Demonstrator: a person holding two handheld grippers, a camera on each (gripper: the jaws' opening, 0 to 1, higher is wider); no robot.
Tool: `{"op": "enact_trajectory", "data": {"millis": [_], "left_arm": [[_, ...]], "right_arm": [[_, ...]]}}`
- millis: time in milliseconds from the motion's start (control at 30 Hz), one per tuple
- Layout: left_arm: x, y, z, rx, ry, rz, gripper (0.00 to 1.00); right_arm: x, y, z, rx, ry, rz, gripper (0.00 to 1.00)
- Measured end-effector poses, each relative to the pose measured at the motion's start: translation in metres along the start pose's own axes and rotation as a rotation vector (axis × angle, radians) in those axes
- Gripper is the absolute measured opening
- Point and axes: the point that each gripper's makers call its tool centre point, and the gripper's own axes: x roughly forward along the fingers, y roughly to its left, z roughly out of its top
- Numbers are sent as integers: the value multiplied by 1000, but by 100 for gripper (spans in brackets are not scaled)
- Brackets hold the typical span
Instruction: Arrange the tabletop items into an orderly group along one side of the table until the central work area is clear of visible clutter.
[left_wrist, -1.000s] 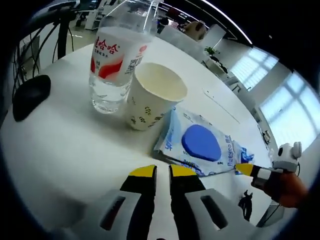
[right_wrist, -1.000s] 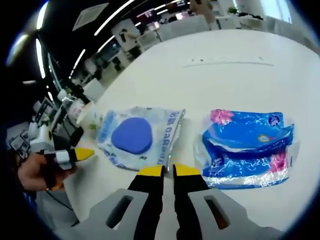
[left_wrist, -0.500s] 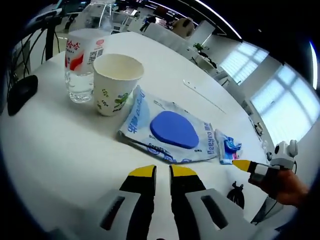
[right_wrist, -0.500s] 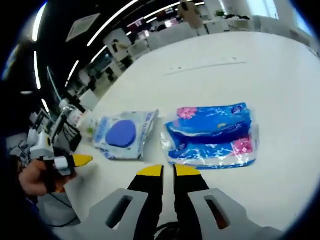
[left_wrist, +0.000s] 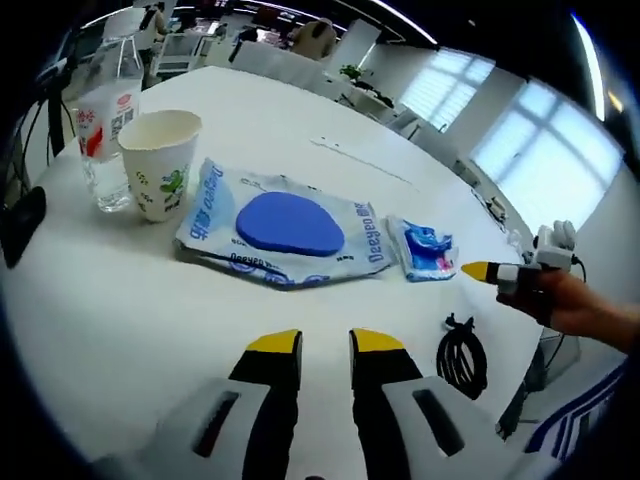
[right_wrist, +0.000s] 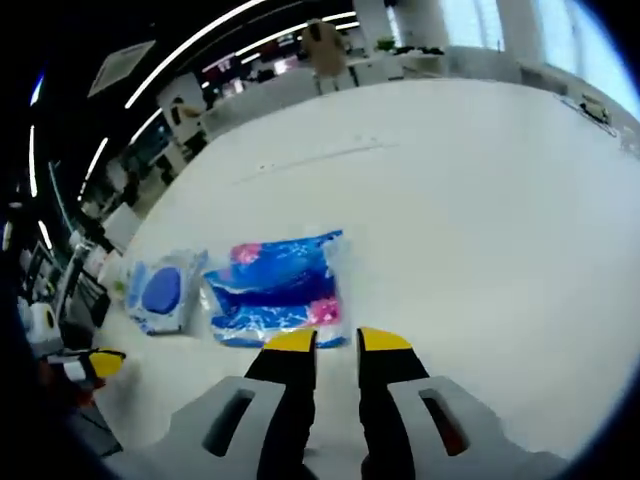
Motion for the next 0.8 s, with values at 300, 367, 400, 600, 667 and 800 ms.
{"op": "enact_trajectory", "data": {"millis": [300,367,400,600,667,800], "left_arm": [[8,-49,-8,82,20,-108,25],[8,-55,-10,85,22,-115,25],[8,-58,-11,88,25,-120,25],[8,-65,-22,123,53,-130,25],[8,-65,-24,125,60,-132,25],[7,-65,-26,133,67,-130,26]], "right_arm": [[17,8,7,41,14,35,15],[21,10,6,30,28,37,13],[22,11,7,29,30,40,12],[25,15,2,13,47,50,6],[26,16,1,-5,50,56,5],[26,13,0,9,51,68,8]]}}
